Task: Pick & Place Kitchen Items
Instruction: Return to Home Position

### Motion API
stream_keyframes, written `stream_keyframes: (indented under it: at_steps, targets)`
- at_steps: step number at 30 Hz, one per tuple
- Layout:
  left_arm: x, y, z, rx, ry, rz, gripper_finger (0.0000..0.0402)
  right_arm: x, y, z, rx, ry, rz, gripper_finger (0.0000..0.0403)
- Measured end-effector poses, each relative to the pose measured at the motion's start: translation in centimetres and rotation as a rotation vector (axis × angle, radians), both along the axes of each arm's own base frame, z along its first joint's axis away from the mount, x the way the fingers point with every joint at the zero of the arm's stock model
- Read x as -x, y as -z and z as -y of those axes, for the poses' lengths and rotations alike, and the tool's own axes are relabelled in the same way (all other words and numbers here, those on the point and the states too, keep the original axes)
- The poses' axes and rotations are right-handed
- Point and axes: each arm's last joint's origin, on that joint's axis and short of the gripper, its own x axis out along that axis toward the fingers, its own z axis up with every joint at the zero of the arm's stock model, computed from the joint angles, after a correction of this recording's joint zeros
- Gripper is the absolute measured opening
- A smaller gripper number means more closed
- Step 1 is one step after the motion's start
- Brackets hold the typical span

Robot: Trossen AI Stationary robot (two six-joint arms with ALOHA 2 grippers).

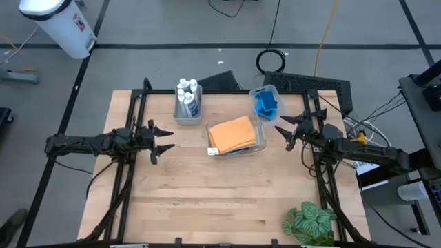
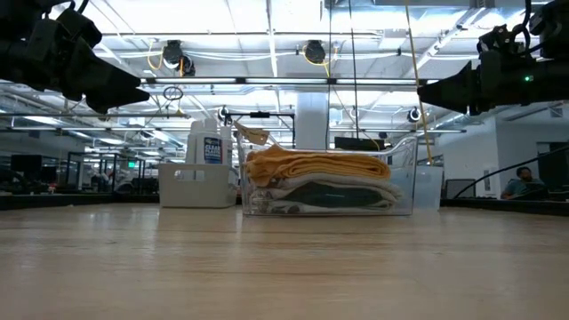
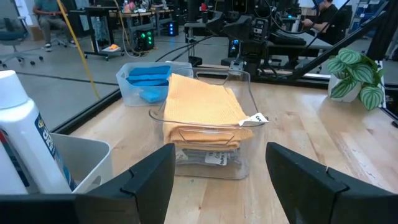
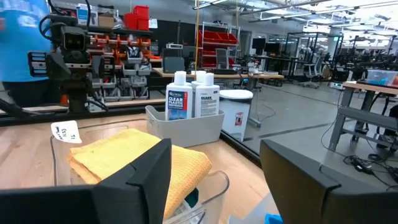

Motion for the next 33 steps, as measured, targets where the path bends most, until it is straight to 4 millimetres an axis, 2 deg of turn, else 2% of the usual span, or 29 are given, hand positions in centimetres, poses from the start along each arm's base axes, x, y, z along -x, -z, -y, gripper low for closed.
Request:
stream_keyframes:
  at_steps: [33]
  targets:
    - [0.00,0.00,0.00,-0.001,0.000,0.000,0.0255,0.00,0.03,0.00,0.000,0.000,0.000,0.0217]
